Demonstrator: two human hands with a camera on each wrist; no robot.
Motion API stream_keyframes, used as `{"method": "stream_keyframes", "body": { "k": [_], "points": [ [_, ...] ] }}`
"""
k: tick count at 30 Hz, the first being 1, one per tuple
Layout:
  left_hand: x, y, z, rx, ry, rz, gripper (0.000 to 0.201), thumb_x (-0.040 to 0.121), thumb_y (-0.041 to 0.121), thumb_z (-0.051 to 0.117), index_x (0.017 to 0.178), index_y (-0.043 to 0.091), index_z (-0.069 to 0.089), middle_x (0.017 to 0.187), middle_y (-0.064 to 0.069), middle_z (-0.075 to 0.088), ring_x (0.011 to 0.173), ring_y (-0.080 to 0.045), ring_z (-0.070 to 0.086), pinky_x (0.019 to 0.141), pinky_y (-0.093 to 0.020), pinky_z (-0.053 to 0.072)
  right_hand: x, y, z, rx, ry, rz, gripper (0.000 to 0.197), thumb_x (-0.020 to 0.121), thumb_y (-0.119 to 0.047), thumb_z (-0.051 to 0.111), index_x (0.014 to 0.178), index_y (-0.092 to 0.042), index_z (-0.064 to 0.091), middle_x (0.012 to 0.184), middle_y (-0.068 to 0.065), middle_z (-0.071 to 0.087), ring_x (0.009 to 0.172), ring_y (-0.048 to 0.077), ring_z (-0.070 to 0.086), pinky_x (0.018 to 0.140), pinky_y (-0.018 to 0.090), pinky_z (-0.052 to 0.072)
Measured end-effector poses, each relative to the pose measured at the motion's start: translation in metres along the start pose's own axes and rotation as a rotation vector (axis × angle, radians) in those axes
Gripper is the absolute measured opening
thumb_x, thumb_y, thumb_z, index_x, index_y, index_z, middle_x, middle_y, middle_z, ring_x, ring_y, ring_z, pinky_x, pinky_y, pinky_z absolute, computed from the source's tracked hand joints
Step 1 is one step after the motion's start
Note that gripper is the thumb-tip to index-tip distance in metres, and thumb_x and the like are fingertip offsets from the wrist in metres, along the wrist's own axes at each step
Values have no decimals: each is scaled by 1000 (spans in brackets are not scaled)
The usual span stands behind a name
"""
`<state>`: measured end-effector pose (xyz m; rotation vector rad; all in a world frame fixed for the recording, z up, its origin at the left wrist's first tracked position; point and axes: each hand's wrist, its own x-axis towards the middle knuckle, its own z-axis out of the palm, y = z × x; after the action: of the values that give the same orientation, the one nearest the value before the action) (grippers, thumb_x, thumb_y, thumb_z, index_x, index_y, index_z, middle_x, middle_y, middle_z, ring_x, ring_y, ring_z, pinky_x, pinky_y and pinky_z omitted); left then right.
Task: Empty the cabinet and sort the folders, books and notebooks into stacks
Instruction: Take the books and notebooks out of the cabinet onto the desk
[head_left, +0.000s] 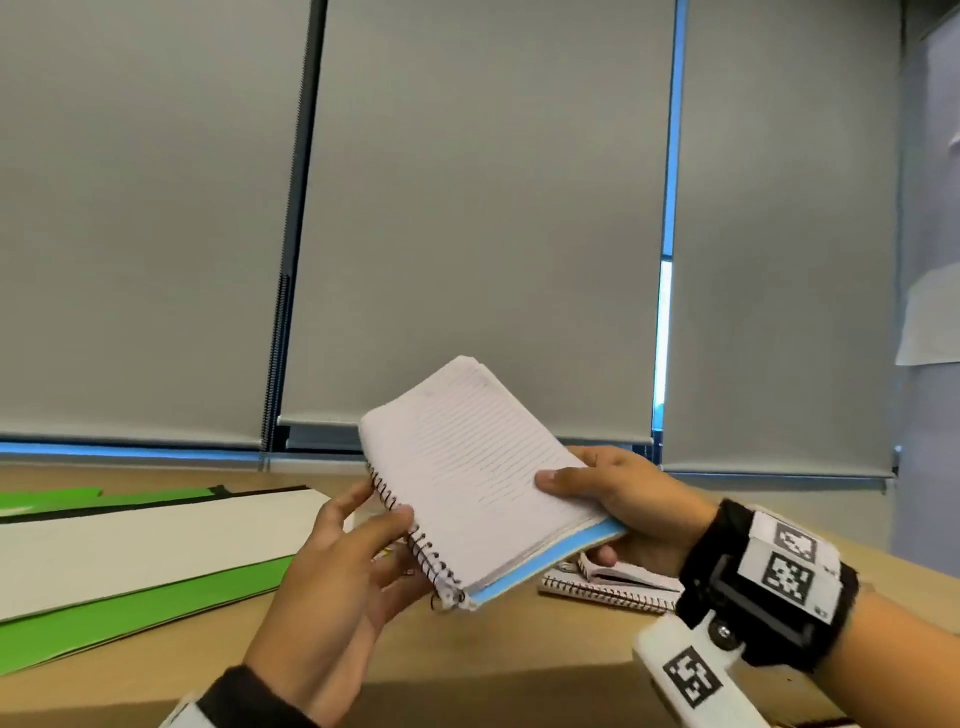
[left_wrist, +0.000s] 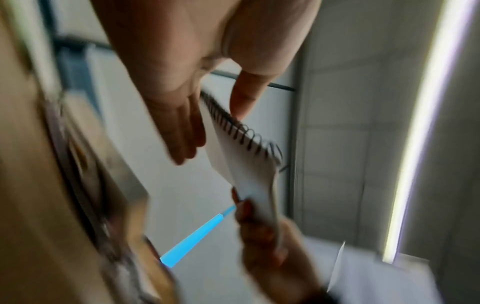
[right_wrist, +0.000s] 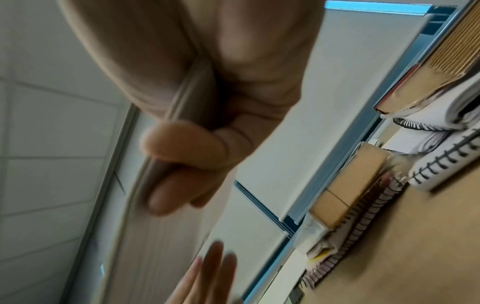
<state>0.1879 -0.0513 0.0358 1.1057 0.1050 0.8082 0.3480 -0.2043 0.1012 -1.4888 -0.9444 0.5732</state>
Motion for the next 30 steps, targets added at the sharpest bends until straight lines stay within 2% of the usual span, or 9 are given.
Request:
{"method": "stream_keyframes", "body": {
  "k": [4, 8, 10, 14, 17, 21, 25, 28, 30],
  "points": [
    [0, -10, -27, 910, 42, 219, 33, 91, 34, 62, 109, 55, 44, 118, 17, 62, 114, -6, 56, 96, -30, 40, 52, -2, -5, 144, 259, 31, 22, 98, -8, 49, 117, 4, 51, 89, 20, 67, 48, 20, 65, 31, 18, 39],
    [-3, -26, -48, 1525, -135, 38, 26, 88, 64, 43, 113, 57, 38, 141, 26, 40, 134, 0, 34, 119, -40, 15, 103, 14, -6, 247, 381, 107, 14, 99, -1, 42, 112, 3, 45, 85, 24, 62, 47, 23, 67, 34, 19, 46],
    [-1, -30, -57, 1694, -190, 52, 41, 89, 69, 32, 127, 56, 40, 148, 26, 32, 138, 0, 27, 118, -40, 11, 118, 26, -7, 312, 411, 122, 12, 97, 5, 45, 108, 7, 46, 92, 26, 58, 68, 35, 68, 40, 30, 55],
    [-14, -27, -83, 1767, -145, 183, 51, 94, 65, 23, 140, 46, 36, 150, 23, 33, 139, 0, 25, 113, -32, 15, 115, 39, 8, 319, 381, 159, 18, 93, 6, 52, 111, 7, 49, 122, 31, 47, 95, 44, 63, 67, 42, 61],
    [-29, -26, -104, 1770, -93, 336, 60, 89, 63, 13, 136, 41, 44, 142, 20, 44, 133, -2, 34, 106, -29, 17, 78, 37, 35, 18, 264, 64, 32, 94, -5, 55, 125, 4, 51, 117, 28, 60, 83, 34, 68, 61, 36, 62],
    [-51, -41, -139, 1769, -23, 469, 47, 88, 48, 37, 125, 29, 59, 126, 5, 60, 119, -21, 53, 103, -37, 23, -9, 48, 92, -393, -180, -63, 26, 85, -23, 62, 107, -11, 67, 97, 19, 72, 71, 26, 70, 57, 32, 60],
    [-66, -69, -162, 1736, 67, 632, 62, 80, 34, 55, 140, 24, 45, 148, -7, 41, 140, -30, 31, 117, -52, 14, -54, 95, 136, -952, -676, 24, 23, 84, -45, 61, 101, -32, 69, 84, -1, 73, 72, 10, 69, 67, 24, 56],
    [-88, -107, -179, 1592, 110, 671, 67, 79, 26, 57, 144, 23, 42, 159, -12, 22, 147, -30, 15, 117, -55, 15, -27, 168, 144, -1208, -739, 120, 27, 90, -50, 56, 111, -35, 63, 78, -10, 70, 72, 1, 64, 69, 20, 50],
    [-101, -140, -197, 1573, 46, 574, 65, 79, 25, 52, 143, 23, 43, 157, -13, 25, 146, -31, 19, 116, -53, 20, 11, 226, 133, -1328, -661, 172, 30, 92, -45, 56, 118, -29, 61, 91, -14, 69, 83, 3, 64, 77, 20, 48]
  ]
}}
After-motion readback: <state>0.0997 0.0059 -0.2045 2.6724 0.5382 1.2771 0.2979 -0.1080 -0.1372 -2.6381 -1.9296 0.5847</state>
